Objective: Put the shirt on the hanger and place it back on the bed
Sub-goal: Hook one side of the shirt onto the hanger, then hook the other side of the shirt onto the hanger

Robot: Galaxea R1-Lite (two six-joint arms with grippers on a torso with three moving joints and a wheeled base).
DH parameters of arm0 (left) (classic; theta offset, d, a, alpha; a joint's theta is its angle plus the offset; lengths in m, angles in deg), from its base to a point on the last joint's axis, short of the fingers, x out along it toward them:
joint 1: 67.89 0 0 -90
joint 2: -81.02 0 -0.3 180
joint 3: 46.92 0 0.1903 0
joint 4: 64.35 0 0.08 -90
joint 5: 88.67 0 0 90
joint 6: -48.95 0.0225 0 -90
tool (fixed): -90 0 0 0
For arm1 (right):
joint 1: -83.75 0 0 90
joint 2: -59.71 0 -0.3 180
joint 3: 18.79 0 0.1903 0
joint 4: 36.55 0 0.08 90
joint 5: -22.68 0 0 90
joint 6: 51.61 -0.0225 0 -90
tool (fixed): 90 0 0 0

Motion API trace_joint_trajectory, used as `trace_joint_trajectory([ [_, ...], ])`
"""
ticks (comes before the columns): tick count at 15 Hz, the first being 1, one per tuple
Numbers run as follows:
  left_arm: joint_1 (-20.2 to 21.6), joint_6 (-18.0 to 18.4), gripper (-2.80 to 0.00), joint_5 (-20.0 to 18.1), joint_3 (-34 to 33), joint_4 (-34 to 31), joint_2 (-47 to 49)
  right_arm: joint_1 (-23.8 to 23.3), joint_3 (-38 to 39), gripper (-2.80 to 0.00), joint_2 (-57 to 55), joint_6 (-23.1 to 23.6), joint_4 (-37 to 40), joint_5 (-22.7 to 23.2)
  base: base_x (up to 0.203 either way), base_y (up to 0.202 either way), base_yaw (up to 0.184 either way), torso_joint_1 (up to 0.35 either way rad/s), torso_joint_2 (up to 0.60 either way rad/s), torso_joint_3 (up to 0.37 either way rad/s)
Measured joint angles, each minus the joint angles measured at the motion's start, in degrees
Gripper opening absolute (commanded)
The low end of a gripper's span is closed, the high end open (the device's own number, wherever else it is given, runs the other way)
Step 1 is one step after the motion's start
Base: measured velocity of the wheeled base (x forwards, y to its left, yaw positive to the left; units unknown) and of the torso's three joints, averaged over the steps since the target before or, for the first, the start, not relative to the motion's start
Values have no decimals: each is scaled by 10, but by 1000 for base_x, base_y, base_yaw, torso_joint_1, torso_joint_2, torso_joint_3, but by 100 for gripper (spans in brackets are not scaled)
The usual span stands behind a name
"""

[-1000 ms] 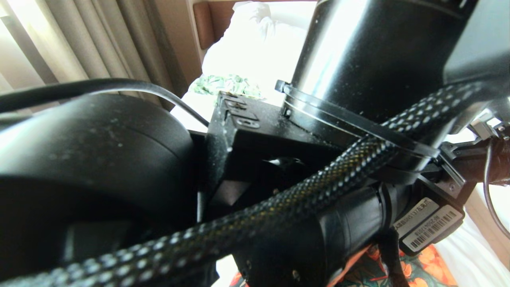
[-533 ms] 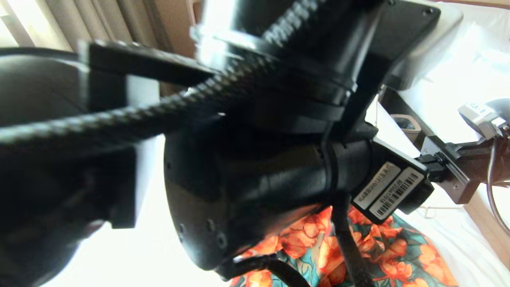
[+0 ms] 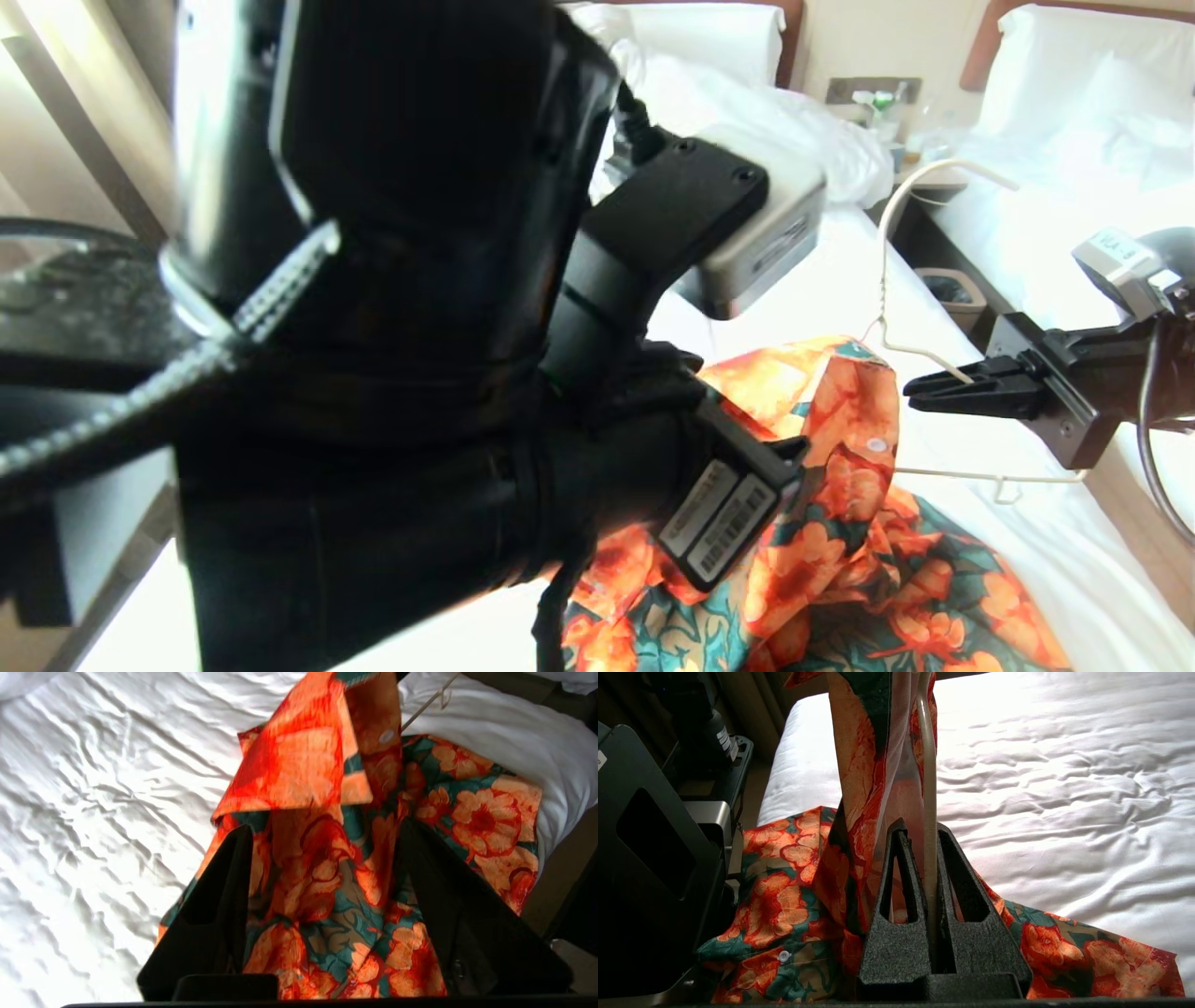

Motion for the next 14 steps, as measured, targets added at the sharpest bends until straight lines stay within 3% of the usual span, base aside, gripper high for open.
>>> trace_joint_trajectory([
  [3, 15, -37, -280, -1, -87, 89, -15, -3, -7, -280, -2, 0, 1, 0, 0, 0, 0, 0, 0, 0],
  [7, 21, -38, -280, 16, -175, 285, 12, -8, -7, -280, -4, 0, 2, 0, 0, 0, 0, 0, 0, 0],
  [8, 21, -38, 0, 16, -184, 311, 18, -8, -7, -280, -5, 0, 1, 0, 0, 0, 0, 0, 0, 0],
  [14, -2, -42, 0, 13, -192, 320, 45, -8, -11, -280, -7, 0, 2, 0, 0, 0, 0, 0, 0, 0],
])
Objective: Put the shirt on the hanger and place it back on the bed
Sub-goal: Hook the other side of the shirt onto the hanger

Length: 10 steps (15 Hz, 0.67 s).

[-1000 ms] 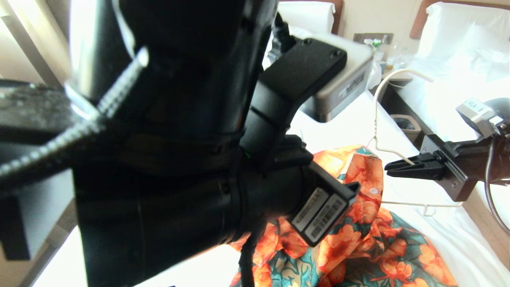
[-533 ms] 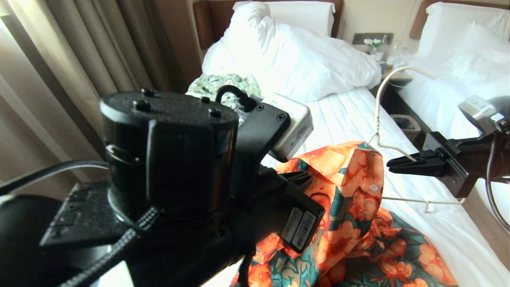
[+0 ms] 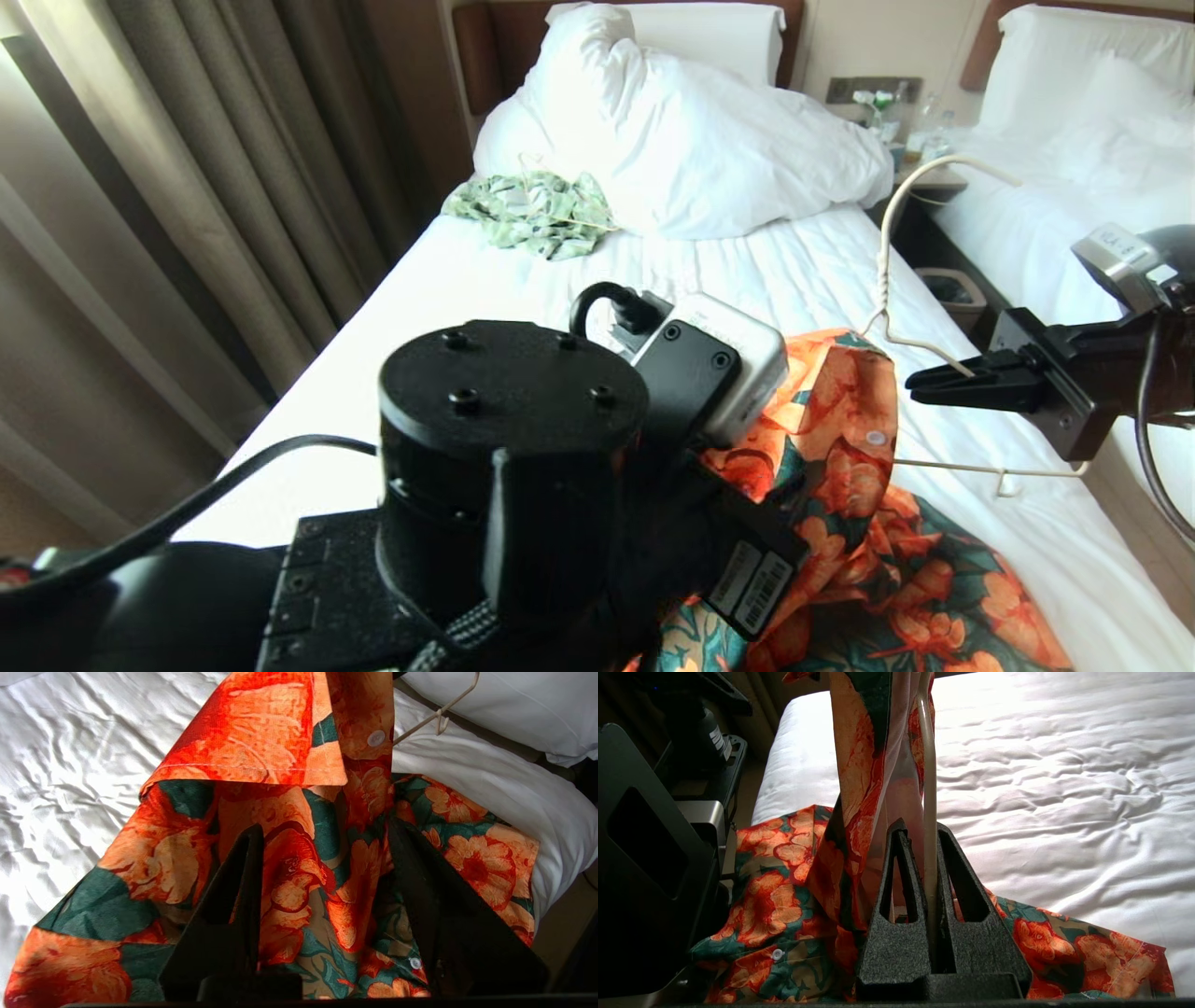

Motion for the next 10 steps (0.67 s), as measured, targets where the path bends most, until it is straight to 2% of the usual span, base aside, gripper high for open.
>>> trace_joint_trajectory([
  [2, 0, 2, 0, -5, 7, 22, 21, 0, 1, -280, 0, 0, 0, 0, 0, 0, 0, 0, 0, 0],
  [4, 7, 23, 0, -8, 21, 60, 40, -1, 4, -280, 1, 0, 0, 1, 0, 0, 0, 0, 0, 0],
  [10, 26, 78, 0, -8, 59, 67, 55, -4, 20, -280, 7, 0, -1, 6, 0, 0, 0, 0, 0, 0],
])
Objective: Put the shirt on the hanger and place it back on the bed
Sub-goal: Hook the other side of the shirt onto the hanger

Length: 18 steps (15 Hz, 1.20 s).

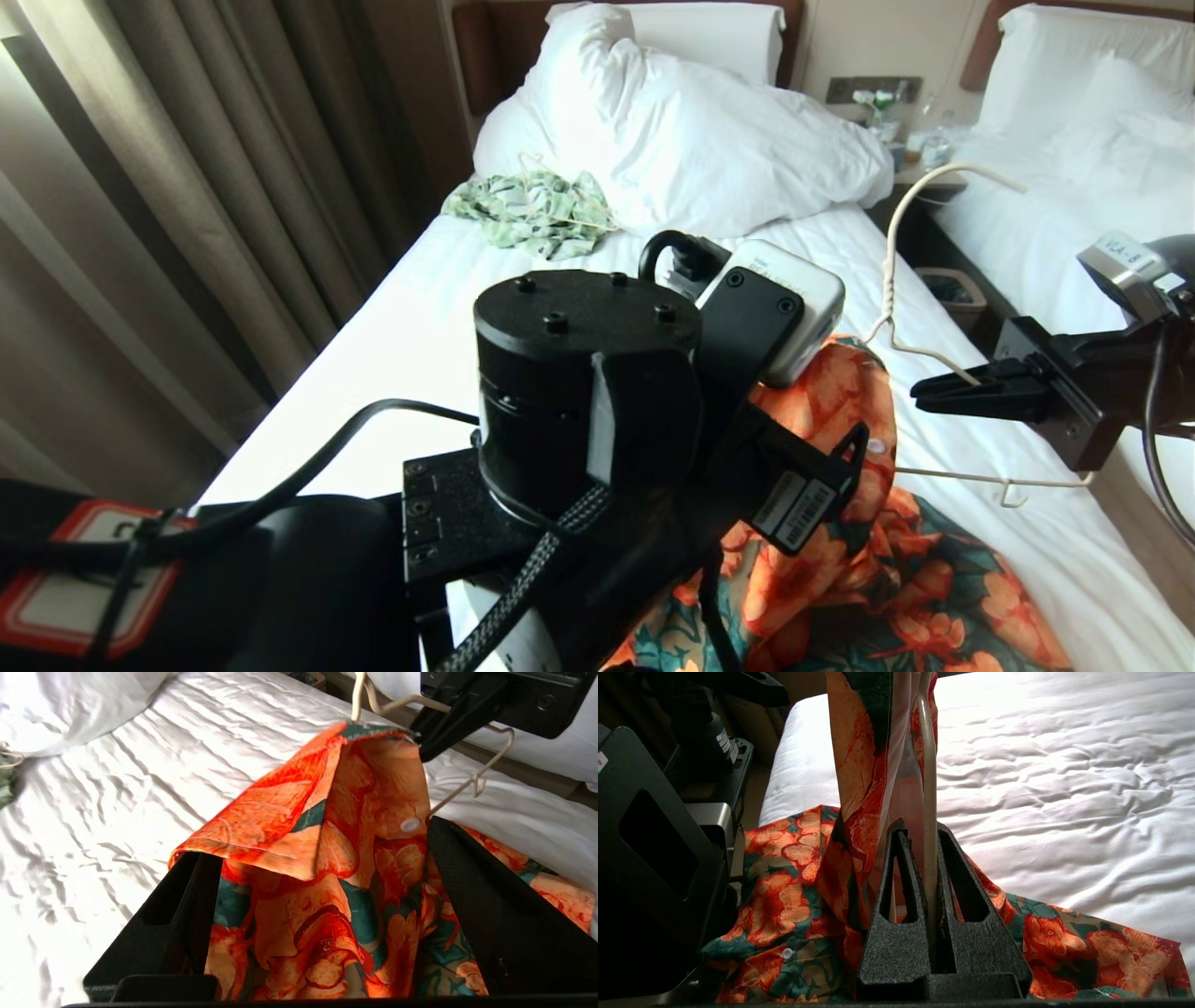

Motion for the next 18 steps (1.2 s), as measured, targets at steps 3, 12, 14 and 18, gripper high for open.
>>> trace_joint_trajectory([
  [3, 7, 19, 0, -3, 11, 0, 1, 0, 3, -280, 5, 0, 0, 0, 0, 0, 0, 0, 0, 0],
  [12, 66, 15, 0, -65, 24, -44, -6, -4, 4, -280, 10, 0, 0, 0, 0, 0, 0, 0, 0, 0],
  [14, 88, 15, 0, -87, 28, -59, -6, -5, 4, -280, 11, 0, 0, 0, 0, 0, 0, 0, 0, 0],
  [18, 106, 14, 0, -100, 28, -84, -8, -4, 7, -280, 14, 0, 0, 1, 0, 0, 0, 0, 0, 0],
])
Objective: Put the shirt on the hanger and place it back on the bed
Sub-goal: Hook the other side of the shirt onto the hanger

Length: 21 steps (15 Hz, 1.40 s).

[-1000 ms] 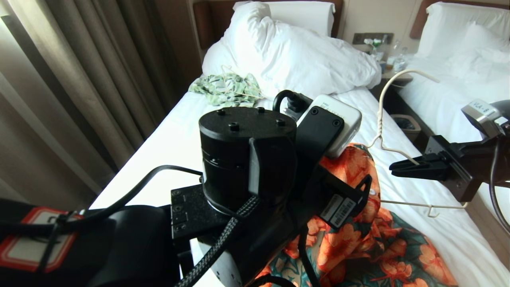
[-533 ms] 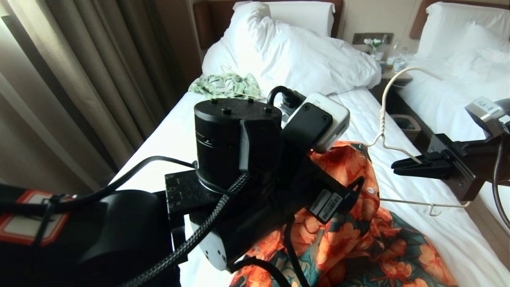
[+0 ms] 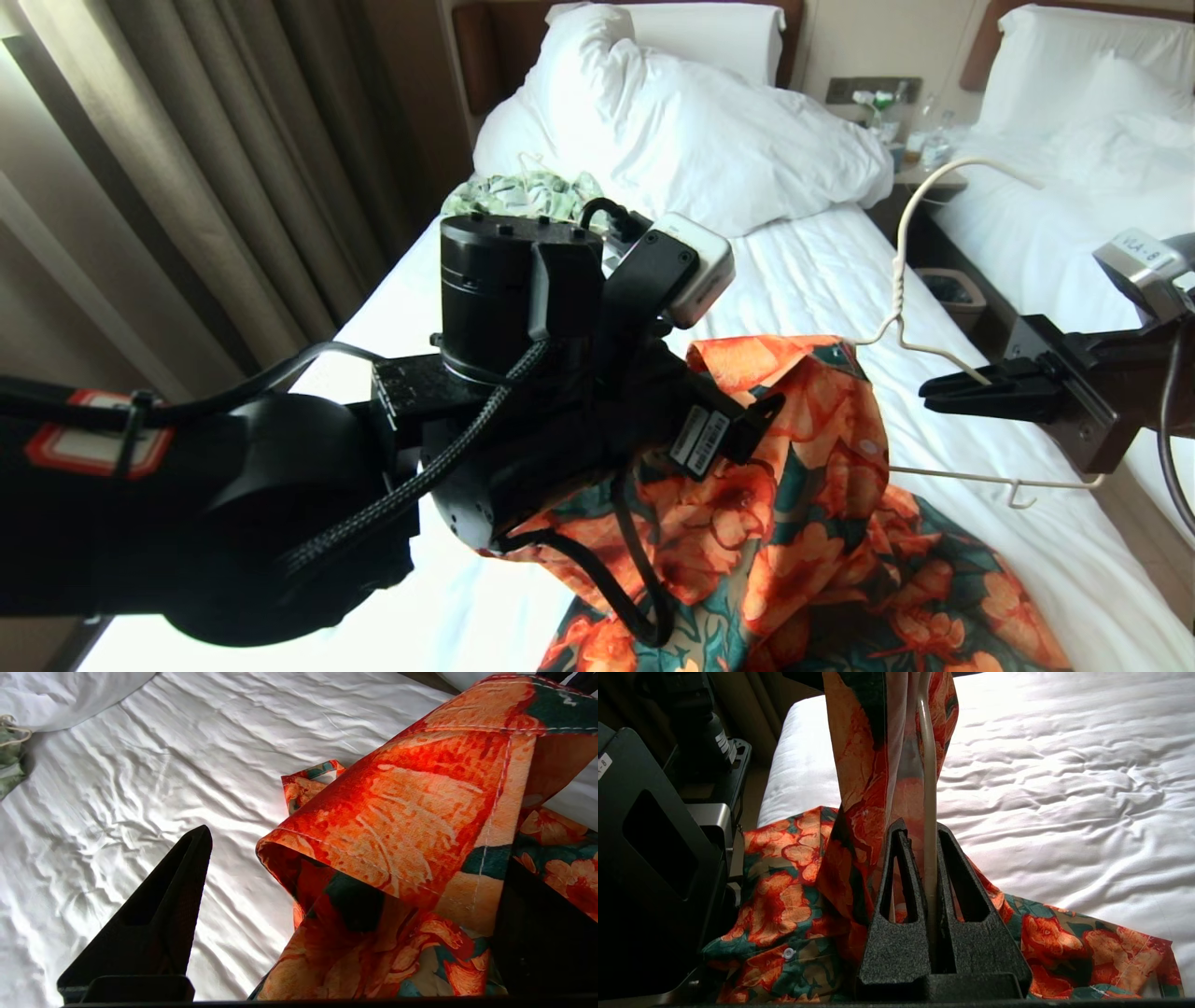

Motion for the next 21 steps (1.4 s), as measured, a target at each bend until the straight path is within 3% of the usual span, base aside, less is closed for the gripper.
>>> trace_joint_trajectory([
  [4, 4, 0, 0, -36, 16, -43, -6, 14, -4, -280, 1, 0, -1, 0, 0, 0, 0, 0, 0, 0],
  [11, 6, 0, 0, -101, 36, -47, -1, 18, -5, -280, 5, 0, -1, 0, 0, 0, 0, 0, 0, 0],
  [19, 15, -2, 0, -104, 41, -40, 22, 31, -6, -280, 3, 0, 0, 10, 0, 0, 0, 0, 0, 0],
  [20, 15, -1, -280, -104, 41, -40, 23, 33, -7, -280, 3, 0, 0, 10, 0, 0, 0, 0, 0, 0],
  [21, 14, 0, -280, -103, 40, -40, 23, 33, -7, -280, 2, 0, 0, 10, 0, 0, 0, 0, 0, 0],
])
